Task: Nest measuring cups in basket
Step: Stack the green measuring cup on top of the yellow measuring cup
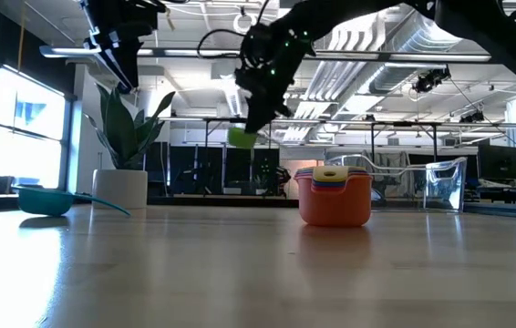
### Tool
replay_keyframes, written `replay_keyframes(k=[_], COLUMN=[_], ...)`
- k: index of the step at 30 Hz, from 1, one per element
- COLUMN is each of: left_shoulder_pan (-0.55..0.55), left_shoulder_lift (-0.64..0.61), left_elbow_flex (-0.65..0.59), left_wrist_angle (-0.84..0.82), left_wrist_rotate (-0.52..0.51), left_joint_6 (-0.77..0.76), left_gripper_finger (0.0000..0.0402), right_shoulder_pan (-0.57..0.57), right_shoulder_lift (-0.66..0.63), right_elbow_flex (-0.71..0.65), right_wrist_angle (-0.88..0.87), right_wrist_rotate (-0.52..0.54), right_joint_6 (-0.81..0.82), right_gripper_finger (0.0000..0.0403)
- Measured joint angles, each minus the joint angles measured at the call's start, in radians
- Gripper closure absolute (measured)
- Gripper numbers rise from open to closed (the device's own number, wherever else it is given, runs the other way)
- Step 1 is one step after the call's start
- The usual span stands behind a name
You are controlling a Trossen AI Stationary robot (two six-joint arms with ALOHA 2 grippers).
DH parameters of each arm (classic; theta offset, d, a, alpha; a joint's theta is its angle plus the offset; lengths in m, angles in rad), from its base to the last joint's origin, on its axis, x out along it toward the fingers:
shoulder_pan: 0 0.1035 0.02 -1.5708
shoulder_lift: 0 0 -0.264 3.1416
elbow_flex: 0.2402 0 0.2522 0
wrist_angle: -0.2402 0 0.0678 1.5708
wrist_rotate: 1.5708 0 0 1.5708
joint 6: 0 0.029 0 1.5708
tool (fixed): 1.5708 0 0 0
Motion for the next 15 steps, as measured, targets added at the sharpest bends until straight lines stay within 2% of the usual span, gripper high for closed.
replay_keyframes(k=[10,15], left_shoulder_pan=[0.0,0.0], left_shoulder_lift=[0.0,0.0], left_elbow_flex=[0.0,0.0], left_wrist_angle=[-0.006,-0.018], left_wrist_rotate=[0.0,0.0], left_joint_6=[0.001,0.036], left_gripper_finger=[0.0287,0.0287], right_shoulder_pan=[0.012,0.048], right_shoulder_lift=[-0.001,-0.012], right_elbow_flex=[0.201,0.233], right_wrist_angle=[-0.243,-0.378], right_wrist_rotate=[0.004,0.066], right_joint_6=[0.112,0.176], right_gripper_finger=[0.0402,0.0402])
